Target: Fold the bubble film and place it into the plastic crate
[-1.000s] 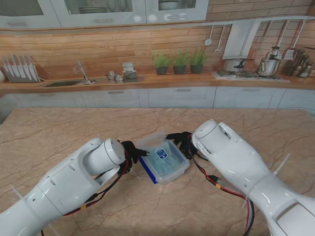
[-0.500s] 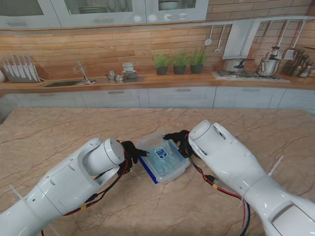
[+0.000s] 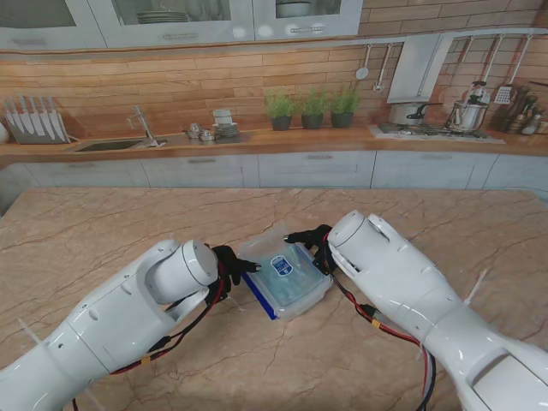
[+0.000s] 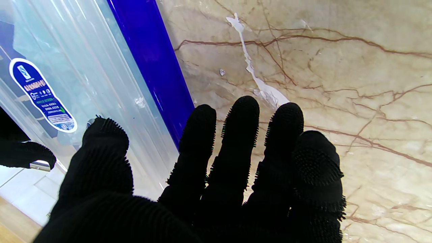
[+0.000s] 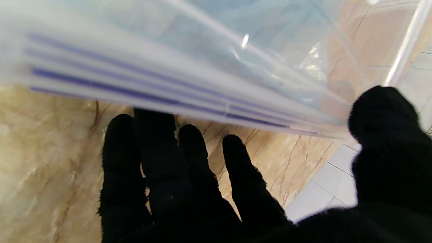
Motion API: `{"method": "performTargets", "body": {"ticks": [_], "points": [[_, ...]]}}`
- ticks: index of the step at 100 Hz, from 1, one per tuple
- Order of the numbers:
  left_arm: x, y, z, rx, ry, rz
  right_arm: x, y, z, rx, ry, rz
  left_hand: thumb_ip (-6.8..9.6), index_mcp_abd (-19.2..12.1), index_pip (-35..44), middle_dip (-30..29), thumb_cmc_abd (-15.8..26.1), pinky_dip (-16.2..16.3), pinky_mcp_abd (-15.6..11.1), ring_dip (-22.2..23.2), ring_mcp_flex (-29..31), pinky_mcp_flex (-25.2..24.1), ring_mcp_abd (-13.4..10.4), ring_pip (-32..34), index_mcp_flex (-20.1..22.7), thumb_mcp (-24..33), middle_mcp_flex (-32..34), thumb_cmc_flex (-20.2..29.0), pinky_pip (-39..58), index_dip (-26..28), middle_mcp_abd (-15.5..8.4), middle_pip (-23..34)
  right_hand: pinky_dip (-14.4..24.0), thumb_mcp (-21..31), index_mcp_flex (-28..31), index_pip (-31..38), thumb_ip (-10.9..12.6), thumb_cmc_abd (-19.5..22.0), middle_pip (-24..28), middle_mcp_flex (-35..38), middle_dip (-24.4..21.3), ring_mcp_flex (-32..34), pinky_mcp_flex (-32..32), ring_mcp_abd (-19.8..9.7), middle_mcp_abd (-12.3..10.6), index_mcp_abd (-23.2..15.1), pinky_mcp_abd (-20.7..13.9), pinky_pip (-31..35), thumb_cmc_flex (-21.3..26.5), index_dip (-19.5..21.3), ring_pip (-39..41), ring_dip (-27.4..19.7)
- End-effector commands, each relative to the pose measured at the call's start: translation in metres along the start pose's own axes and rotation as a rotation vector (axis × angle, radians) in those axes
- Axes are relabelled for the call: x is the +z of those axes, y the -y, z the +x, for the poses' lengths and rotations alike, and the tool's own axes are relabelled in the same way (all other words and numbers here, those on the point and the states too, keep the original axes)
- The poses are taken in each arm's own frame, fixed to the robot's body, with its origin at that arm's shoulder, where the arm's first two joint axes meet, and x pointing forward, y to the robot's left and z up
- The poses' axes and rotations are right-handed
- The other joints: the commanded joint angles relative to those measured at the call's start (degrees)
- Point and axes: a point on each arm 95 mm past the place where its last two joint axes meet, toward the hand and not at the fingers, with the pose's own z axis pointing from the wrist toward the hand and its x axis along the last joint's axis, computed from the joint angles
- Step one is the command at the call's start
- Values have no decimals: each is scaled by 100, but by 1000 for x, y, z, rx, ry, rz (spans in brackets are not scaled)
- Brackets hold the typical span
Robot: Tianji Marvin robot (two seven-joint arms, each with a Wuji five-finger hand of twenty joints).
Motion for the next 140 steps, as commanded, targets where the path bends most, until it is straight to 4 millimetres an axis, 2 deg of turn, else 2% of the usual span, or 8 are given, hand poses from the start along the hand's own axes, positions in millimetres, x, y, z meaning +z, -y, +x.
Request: {"method": "performTargets", "body": {"ticks": [1, 50, 81, 85, 89, 103, 119, 140], "points": [[3, -10, -3, -3, 15, -30, 6, 7, -11, -11, 29, 4, 178, -110, 169, -28, -50, 65, -53, -43, 58, -12, 140, -21, 130, 241, 111, 253, 218, -34, 45, 111, 158, 666, -119, -99, 98, 131, -849, -640, -364, 957, 89, -789, 332, -8, -536, 567, 434, -107, 3439, 674], [4, -11, -2, -8, 18, -36, 9, 9, -11, -16, 7, -80, 167, -103, 88, -60, 127, 73, -42, -74, 9, -55, 175, -52, 165, 109, 97, 271, 175, -120, 69, 58, -13, 1275, -259, -169, 26, -322, 78, -111, -33, 1524, 340, -1160, 497, -98, -573, 563, 497, -169, 3783, 458], [4, -11, -2, -15, 12, -42, 6, 6, -7, -109, -56, -85, 162, -98, 85, -64, 252, 81, -38, -82, 1, -62, 191, -49, 186, 16, 112, 274, 163, -146, 77, 56, -296, 1622, 2641, 1929, -49, -301, 559, 1822, 194, 2089, 740, -1062, 752, -372, -331, 551, 923, 325, 3549, 185], [4, -11, -1, -15, 9, -43, 5, 6, -6, -135, -77, -85, 160, -105, 89, -65, 268, 83, -35, -83, -1, -62, 195, -48, 185, 2, 106, 274, 162, -146, 83, 55, -352, 1488, 2674, 2592, -192, -281, 548, 2016, 268, 2133, 778, -997, 732, -460, -303, 578, 1062, -204, 3490, 204], [4, -11, -1, -16, 6, -45, 5, 6, -4, -169, -100, -82, 159, -96, 89, -66, 306, 84, -31, -83, -11, -63, 196, -49, 180, -8, 92, 271, 161, -148, 86, 50, -360, 1463, 2741, 2869, -227, -242, 569, 2145, 282, 2159, 800, -953, 713, -515, -288, 584, 1123, -344, 3460, 199], [4, -12, 3, -24, -16, -47, 4, 7, 3, -298, -174, -84, 153, -83, 63, -69, 357, 79, -31, -87, -60, -107, 200, -61, 150, -54, 54, 284, 128, -164, 99, 38, -253, 1579, 2838, 4043, -139, -160, 613, 2885, 273, 2527, 1091, -854, 513, -587, -229, 781, 1532, -1392, 3585, 229], [3, -12, 10, -37, -54, -54, 3, 11, 13, -427, -256, -91, 154, -86, 58, -65, 376, 80, -46, -87, -71, -116, 195, -57, 129, -92, 33, 311, 119, -169, 82, 41, -93, 1987, 3057, 4429, -61, -328, 842, 3539, 338, 2597, 1217, -953, 420, -584, -306, 1031, 1547, -1691, 4021, 416], [7, -12, 18, -59, -84, -41, 1, 20, 24, -481, -322, -71, 165, -40, -53, -75, 394, 64, -68, -100, -207, -231, 209, -110, 1, -112, -114, 382, 40, -212, 130, -14, -24, 2319, 3312, 4556, -14, -479, 1570, 4231, 693, 2620, 1501, -1749, 431, -460, -455, 1270, 1419, -1750, 4918, 895]]}}
